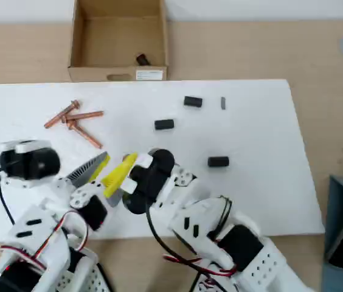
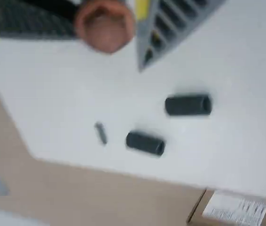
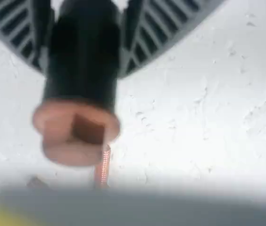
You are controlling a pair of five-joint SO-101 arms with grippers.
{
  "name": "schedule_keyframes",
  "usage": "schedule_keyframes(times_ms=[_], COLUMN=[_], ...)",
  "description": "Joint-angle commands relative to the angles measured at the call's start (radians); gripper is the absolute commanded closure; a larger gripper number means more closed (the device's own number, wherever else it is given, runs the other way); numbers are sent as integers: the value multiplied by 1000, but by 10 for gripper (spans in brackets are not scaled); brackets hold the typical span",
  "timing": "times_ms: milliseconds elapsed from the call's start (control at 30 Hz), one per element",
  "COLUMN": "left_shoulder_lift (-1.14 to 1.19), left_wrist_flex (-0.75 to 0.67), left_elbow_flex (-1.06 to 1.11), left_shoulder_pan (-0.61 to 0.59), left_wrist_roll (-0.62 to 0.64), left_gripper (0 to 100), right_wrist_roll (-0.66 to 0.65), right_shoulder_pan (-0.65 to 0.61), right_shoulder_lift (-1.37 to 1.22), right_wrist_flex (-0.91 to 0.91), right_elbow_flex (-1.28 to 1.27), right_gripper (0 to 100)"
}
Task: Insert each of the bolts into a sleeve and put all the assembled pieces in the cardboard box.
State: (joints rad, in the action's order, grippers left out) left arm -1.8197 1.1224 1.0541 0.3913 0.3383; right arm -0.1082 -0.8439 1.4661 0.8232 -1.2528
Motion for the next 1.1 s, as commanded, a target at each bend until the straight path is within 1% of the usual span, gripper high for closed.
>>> schedule_keyframes(times_ms=[0, 33, 67, 133, 300, 400, 433, 500, 567, 667, 733, 900, 1067], left_shoulder_lift=[-4, -5, -5, -5, -5, -5, -5, -5, -5, -5, -5, -5, -4], left_wrist_flex=[3, 5, 5, 5, 3, -18, -31, -48, -52, -54, -55, -123, -152], left_elbow_flex=[-69, -69, -63, -57, 86, 230, 284, 370, 420, 480, 526, 609, 615], left_shoulder_pan=[-9, -9, -17, -80, -351, -496, -522, -543, -542, -540, -546, -551, -542], left_wrist_roll=[-9, -28, -52, -100, -226, -272, -282, -313, -333, -331, -338, -339, -339], left_gripper=[991, 1000, 981, 1000, 998, 998, 998, 998, 998, 998, 998, 998, 998], right_wrist_roll=[-2, -2, 0, 0, 2, 12, 48, 124, 170, 227, 241, 218, 98], right_shoulder_pan=[-2, 2, 18, 65, 217, 255, 265, 282, 297, 318, 321, 325, 344], right_shoulder_lift=[18, 18, 18, 19, 19, 19, 15, -4, -54, -194, -323, -657, -958], right_wrist_flex=[-25, -23, -23, -20, 25, 60, 69, 104, 141, 146, 133, 81, -34], right_elbow_flex=[39, 39, 39, 44, 47, 62, 84, 140, 199, 326, 430, 687, 906], right_gripper=[989, 989, 989, 989, 989, 989, 989, 989, 989, 989, 989, 989, 989])
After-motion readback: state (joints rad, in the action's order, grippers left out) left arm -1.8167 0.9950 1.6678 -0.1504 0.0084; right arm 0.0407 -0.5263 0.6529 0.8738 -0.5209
